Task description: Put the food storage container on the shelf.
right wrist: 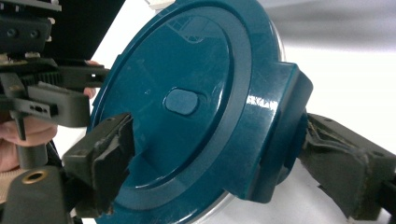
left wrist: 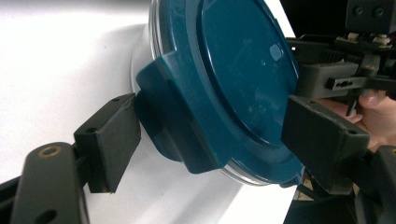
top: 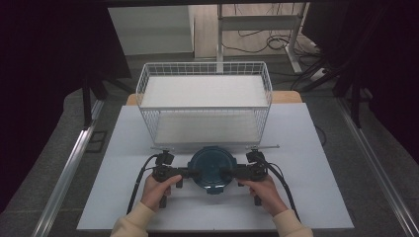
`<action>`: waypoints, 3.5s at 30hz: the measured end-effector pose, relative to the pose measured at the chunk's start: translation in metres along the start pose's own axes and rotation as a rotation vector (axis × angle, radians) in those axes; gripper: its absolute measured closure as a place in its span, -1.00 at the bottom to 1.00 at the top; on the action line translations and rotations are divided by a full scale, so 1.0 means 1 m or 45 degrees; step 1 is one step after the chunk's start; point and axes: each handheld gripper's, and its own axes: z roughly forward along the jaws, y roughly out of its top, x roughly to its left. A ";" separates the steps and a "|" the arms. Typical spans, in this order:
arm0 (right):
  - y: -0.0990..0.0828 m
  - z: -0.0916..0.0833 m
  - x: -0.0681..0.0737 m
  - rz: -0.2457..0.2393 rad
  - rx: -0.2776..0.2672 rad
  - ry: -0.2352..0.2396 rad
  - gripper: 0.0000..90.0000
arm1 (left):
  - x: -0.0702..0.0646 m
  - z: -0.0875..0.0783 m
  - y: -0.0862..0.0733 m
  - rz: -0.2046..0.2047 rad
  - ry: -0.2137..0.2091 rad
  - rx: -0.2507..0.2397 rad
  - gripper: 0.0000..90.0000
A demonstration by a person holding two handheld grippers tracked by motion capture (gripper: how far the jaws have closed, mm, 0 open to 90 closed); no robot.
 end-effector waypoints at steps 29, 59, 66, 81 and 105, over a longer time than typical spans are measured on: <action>-0.015 -0.021 -0.001 0.219 -0.050 0.091 -0.19 | -0.012 -0.013 -0.011 -0.038 -0.036 -0.040 -0.03; -0.008 -0.076 0.056 -0.139 -0.275 0.151 -0.17 | -0.075 -0.069 -0.010 0.273 -0.086 -0.246 0.11; -0.007 -0.081 0.062 -0.177 -0.292 0.143 -0.17 | -0.080 -0.073 -0.010 0.297 -0.091 -0.256 0.11; -0.002 -0.093 0.078 -0.252 -0.337 0.121 -0.17 | -0.092 -0.083 -0.004 0.360 -0.097 -0.288 0.11; 0.036 -0.107 0.095 -0.339 -0.376 0.101 -0.18 | -0.107 -0.103 0.032 0.414 -0.092 -0.324 0.10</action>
